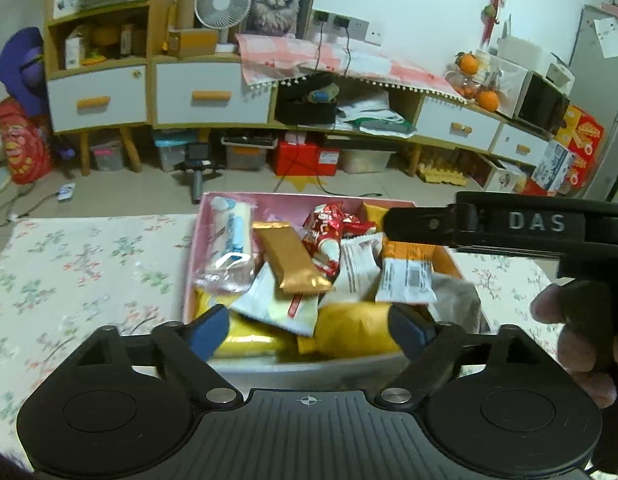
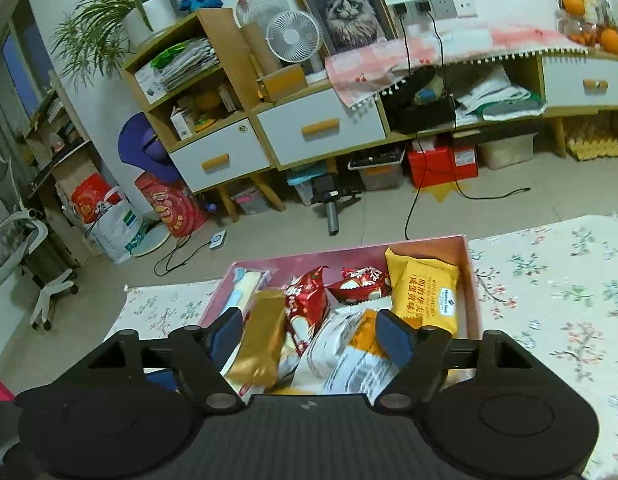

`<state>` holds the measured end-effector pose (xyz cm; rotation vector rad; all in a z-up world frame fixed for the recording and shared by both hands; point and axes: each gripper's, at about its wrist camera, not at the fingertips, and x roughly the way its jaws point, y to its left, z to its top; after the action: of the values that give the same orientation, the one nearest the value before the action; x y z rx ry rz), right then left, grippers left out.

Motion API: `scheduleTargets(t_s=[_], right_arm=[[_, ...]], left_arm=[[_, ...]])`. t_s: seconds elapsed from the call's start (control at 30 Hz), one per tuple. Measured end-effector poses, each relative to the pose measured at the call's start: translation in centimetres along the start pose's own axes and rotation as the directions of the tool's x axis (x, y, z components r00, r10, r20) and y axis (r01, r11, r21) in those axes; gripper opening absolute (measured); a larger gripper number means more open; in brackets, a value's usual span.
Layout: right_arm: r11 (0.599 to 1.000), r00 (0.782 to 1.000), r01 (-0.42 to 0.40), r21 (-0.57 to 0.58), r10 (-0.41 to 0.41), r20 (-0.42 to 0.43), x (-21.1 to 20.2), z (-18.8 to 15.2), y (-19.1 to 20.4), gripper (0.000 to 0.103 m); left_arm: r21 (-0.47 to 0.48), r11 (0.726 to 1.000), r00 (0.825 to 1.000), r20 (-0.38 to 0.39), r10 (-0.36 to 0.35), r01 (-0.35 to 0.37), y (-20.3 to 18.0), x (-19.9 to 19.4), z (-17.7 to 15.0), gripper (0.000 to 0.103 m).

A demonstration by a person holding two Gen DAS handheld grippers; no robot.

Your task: Organize snacks

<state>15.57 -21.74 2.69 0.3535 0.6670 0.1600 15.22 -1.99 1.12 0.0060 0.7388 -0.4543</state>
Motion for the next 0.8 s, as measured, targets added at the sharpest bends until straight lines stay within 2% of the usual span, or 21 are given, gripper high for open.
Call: scheduleTargets(t_s=[0.07, 0.2, 0.3, 0.53, 0.67, 0.8], right_arm=[[1.0, 1.0, 0.022, -0.02, -0.022, 0.006, -1.1, -0.4, 0.5, 0.063], [0.992, 0.995, 0.104, -0.076, -0.103, 0.02, -3.3, -1.3, 1.6, 0.071], [0.984, 0.988, 0.153, -0.089, -0.151, 0.022, -5.1, -2.2, 2.2, 0.073], [0.973, 0.979, 0.202, -0.109, -0.203, 0.004, -8.6, -4.7, 4.0, 0.077], [0.977, 0.98, 0.199, -0.079, -0.2, -0.013, -10.2, -6.5, 4.1, 0.078], [0.958, 0.965, 0.254, -0.132, -0.26, -0.029, -10.4, -8.5, 4.6, 0.078]], left_arm=[[0.014, 1.0, 1.0, -0.001, 0.022, -0.022, -0.4, -1.2, -0.5, 0.094], [0.008, 0.998, 0.998, -0.018, 0.063, -0.063, -0.8, -3.9, -1.6, 0.098], [-0.019, 0.996, 0.996, -0.032, 0.084, -0.085, -1.0, -5.7, -2.5, 0.1], [-0.032, 0.989, 0.986, -0.088, 0.144, -0.147, -1.5, -9.2, -5.5, 0.103], [-0.075, 0.98, 0.979, -0.101, 0.178, -0.186, -1.1, -10.1, -7.1, 0.103], [-0.08, 0.97, 0.97, -0.103, 0.219, -0.228, -0.9, -10.0, -8.2, 0.103]])
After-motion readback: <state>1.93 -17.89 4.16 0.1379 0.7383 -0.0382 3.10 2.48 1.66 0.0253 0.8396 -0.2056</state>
